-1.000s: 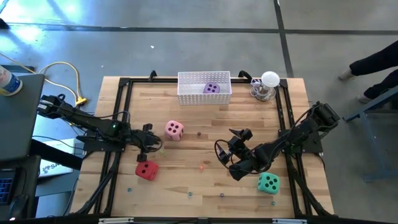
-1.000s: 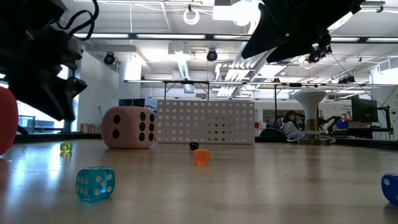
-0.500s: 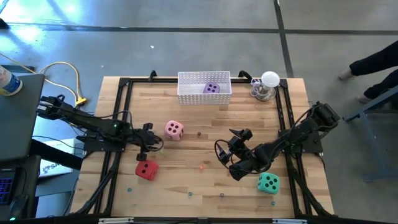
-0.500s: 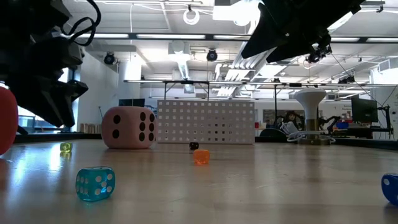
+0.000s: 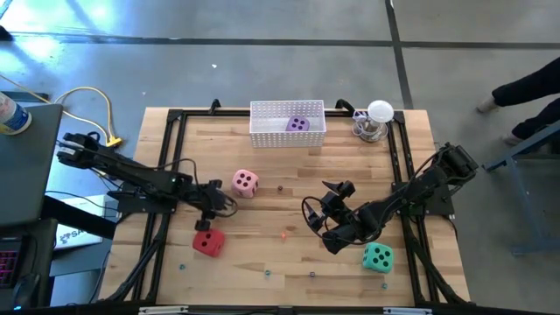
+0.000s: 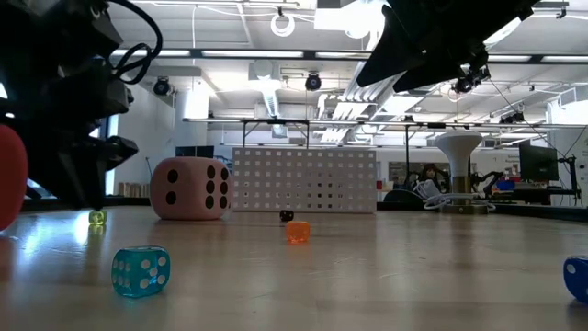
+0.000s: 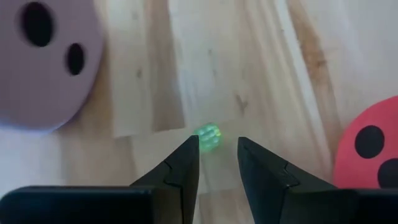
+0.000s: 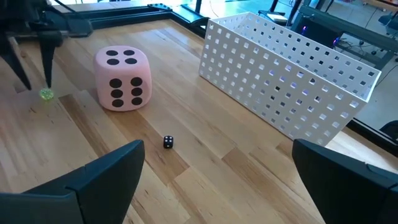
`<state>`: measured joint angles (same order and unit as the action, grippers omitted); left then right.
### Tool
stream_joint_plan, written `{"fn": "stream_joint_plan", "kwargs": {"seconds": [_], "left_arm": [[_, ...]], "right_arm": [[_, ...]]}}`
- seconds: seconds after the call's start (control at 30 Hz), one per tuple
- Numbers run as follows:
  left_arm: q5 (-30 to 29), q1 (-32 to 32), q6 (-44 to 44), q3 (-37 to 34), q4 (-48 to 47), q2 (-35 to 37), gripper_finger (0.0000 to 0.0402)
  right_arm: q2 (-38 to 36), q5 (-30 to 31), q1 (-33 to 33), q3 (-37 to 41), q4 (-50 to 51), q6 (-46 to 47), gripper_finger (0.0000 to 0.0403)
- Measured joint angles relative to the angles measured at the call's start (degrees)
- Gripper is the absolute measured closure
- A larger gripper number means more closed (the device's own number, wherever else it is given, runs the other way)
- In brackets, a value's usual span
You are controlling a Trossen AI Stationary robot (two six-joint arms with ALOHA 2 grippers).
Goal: Pick & Place Dice
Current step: Put the small yellow transparent dice into the white bin
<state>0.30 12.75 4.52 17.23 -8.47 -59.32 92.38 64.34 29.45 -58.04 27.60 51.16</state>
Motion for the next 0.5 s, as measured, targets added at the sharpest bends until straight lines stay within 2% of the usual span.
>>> {"fn": "stream_joint_plan", "kwargs": {"seconds": [0.23,0.5], "left_arm": [[0.8,0.0,-1.4,0.0,3.2,-3.2,0.0296],[0.6,0.0,-2.1,0.0,6.2,-3.6,0.0296]], "right_arm": [[0.0,0.0,0.0,0.0,0.0,0.0,0.0003],[0.0,0.0,0.0,0.0,0.0,0.0,0.0003]]}}
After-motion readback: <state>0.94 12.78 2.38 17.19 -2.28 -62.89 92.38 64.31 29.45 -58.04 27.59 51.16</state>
